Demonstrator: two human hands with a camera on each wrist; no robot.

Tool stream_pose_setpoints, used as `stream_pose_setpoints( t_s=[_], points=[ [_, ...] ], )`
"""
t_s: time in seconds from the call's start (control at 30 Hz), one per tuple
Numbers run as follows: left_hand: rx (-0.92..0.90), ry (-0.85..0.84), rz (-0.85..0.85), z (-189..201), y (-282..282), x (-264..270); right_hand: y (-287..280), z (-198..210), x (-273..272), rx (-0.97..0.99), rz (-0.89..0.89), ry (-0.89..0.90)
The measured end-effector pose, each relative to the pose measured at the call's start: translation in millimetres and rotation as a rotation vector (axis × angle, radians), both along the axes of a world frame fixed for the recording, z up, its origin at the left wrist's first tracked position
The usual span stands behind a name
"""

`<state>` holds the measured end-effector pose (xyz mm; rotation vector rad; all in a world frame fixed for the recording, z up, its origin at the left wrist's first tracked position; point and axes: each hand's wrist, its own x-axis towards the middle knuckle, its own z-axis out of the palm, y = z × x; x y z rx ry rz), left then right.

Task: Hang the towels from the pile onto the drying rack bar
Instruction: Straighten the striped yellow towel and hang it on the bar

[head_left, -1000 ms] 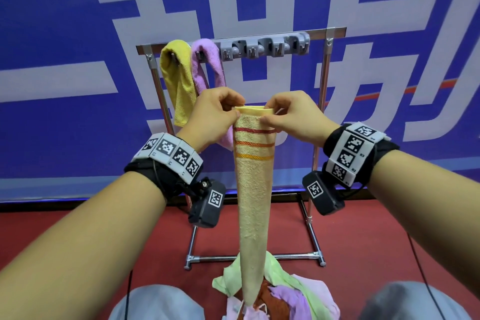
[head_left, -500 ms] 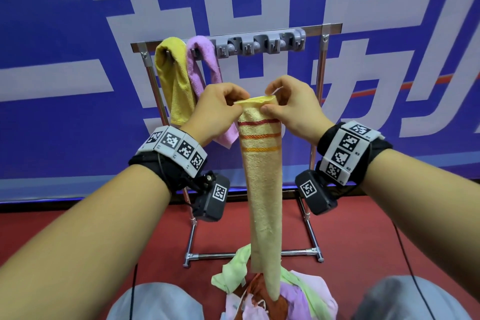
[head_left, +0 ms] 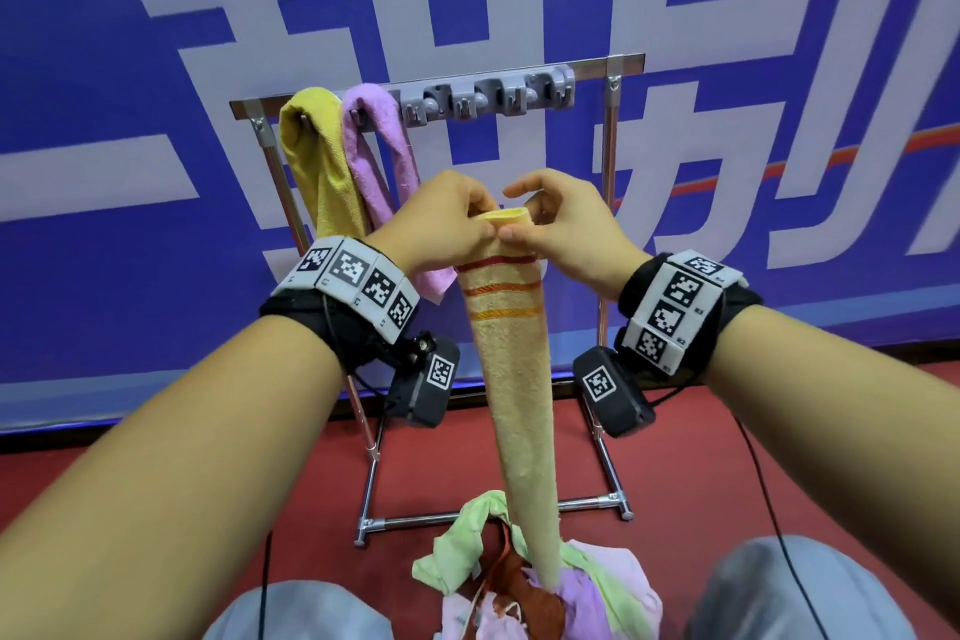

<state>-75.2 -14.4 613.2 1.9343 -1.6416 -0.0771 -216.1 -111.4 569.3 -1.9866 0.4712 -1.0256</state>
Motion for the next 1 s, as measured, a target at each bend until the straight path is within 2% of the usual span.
stream_pose_setpoints(
  t_s=[0.17, 0.3, 0.4, 0.5, 0.67, 1.0],
  points=[
    [-0.205, 0.082, 0.059, 8, -12, -14, -5, -20, -17, 0.111, 0.114, 0.117],
    [-0.294, 0.140, 0.066, 22, -15, -24, -16, -33, -22, 0.157, 0.159, 0.156],
    [-0.307, 0.086, 0.104, 32, -13, -24, -15, -35, -23, 0.189, 0.171, 0.149],
    [-0.317, 0.103, 0.116, 53, -9, -22, -11, -30, -20, 0.166, 0.132, 0.175],
    [-0.433, 0.170, 0.115, 100, -5, -25, -14, -15, -13, 0.170, 0.145, 0.204],
    [-0.558, 0.256, 0.132, 160, -8, -3, -29, 4, 1, 0.154, 0.133, 0.320]
  ],
)
